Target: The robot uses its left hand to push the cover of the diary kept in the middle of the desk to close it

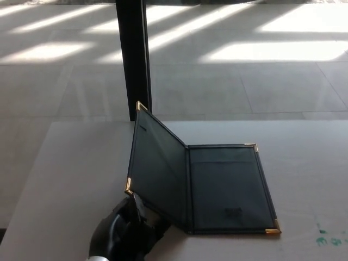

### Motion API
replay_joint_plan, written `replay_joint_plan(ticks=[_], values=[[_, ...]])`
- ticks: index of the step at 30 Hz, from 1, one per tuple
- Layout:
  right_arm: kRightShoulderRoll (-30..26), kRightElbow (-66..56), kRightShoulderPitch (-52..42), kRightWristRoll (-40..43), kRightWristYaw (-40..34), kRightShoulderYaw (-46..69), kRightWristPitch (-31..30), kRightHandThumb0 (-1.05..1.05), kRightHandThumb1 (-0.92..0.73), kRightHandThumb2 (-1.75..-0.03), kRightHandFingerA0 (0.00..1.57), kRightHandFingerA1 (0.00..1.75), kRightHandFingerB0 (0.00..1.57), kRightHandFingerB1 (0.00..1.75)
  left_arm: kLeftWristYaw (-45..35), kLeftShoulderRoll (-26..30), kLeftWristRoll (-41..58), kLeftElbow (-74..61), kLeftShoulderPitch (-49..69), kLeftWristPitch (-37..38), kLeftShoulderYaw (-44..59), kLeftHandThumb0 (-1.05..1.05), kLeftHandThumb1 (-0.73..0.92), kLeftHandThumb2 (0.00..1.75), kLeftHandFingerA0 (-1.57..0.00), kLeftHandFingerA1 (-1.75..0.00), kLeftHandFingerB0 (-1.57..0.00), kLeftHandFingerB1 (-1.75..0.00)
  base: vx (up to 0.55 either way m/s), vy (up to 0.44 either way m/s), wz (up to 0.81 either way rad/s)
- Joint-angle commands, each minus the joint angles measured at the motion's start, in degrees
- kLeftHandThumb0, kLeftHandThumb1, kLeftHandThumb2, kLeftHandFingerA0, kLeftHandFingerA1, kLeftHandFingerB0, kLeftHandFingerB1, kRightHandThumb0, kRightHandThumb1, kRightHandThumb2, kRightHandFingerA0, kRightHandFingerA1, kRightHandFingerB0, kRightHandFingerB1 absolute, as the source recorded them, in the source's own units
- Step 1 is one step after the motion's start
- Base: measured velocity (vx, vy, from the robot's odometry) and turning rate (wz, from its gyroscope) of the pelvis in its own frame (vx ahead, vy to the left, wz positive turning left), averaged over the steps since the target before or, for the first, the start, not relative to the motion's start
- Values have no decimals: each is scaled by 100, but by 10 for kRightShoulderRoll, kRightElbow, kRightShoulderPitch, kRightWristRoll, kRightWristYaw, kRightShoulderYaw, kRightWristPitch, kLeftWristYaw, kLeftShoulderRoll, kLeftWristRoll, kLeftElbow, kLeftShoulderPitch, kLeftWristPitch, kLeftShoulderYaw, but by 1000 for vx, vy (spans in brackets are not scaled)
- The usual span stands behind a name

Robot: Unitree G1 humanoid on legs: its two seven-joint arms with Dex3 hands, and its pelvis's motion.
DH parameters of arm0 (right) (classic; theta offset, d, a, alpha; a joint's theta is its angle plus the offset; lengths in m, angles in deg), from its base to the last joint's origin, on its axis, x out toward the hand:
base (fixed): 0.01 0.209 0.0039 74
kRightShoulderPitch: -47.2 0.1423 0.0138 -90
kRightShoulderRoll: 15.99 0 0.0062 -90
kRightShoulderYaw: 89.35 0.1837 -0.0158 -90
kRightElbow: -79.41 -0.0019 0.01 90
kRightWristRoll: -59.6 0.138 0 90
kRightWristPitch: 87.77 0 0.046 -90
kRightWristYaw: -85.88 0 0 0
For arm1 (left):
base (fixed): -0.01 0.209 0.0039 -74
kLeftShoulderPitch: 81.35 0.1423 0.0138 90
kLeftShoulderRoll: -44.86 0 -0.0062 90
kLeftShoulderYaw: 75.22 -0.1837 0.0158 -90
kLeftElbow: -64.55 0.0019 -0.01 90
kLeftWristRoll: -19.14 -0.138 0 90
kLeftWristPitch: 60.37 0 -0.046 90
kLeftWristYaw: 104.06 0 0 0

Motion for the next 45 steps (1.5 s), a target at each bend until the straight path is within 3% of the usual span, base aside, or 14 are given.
replay_joint_plan(ticks=[1,2,3,4,14,15,16,17,23,24,28,40,41,45], values=[[-16,-8,-8,2,2,-4,-12,-86,-78,-64,79,64,58,53,83,-177,-12,59,-146,40,-55,-77,92,79,-32,-54,-16,-36,0,0,0],[-15,-9,-9,1,1,-5,-12,-86,-78,-64,79,63,58,51,76,-176,-16,67,-163,45,-65,-73,80,112,-23,-58,-12,-47,0,0,0],[-15,-14,-11,1,2,-5,-14,-85,-78,-64,78,63,58,52,82,-177,-27,71,-185,40,-81,-76,80,112,-26,-56,-13,-46,0,0,0],[-15,-24,-17,0,2,-6,-15,-86,-78,-64,78,64,59,52,85,-174,-40,73,-200,38,-97,-78,92,78,-31,-50,-16,-35,0,0,0],[-21,-47,-20,0,15,-11,-28,-88,-77,-64,78,63,57,52,48,-105,-135,125,-398,71,-178,-77,92,77,-29,-49,-24,-38,0,0,0],[-21,-46,-19,-2,14,-12,-27,-89,-78,-64,79,63,58,53,42,-99,-144,127,-412,77,-184,-65,73,116,-36,-62,-15,-48,0,0,0],[-21,-46,-19,-2,14,-12,-27,-89,-78,-64,79,63,58,53,42,-99,-144,127,-412,77,-184,-65,73,116,-36,-62,-15,-48,0,0,0],[-22,-37,-15,-7,10,-16,-26,-87,-79,-64,80,62,57,52,21,-81,-171,125,-448,90,-209,-75,92,76,-38,-53,-32,-40,0,0,0],[-22,-32,-12,-12,9,-23,-24,-89,-78,-64,79,62,58,51,-58,-15,-226,55,-467,104,-336,-81,91,67,-38,-64,-37,-45,0,0,0],[-19,-33,-13,-13,6,-24,-27,-88,-77,-64,78,60,59,50,-69,-5,-229,50,-461,105,-355,-88,75,87,-37,-66,-32,-50,0,0,0],[-15,-21,-12,-13,3,-28,-23,-87,-78,-64,77,61,57,51,-88,33,-231,44,-443,79,-406,-83,92,68,-35,-61,-37,-44,0,0,0],[-5,-66,-47,-2,10,-25,-21,-91,-79,-64,79,64,58,53,-102,129,-218,12,-391,109,-292,-76,92,71,-44,-52,-34,-39,0,0,0],[-6,-70,-49,0,11,-24,-27,-95,-61,-83,77,67,56,57,-103,137,-216,3,-385,109,-274,-74,92,70,-44,-51,-34,-39,0,0,0],[-5,-56,-47,1,12,-21,-20,-93,-78,-64,80,65,59,54,-112,171,-206,-32,-364,94,-209,-74,92,70,-44,-48,-35,-39,0,0,0]])
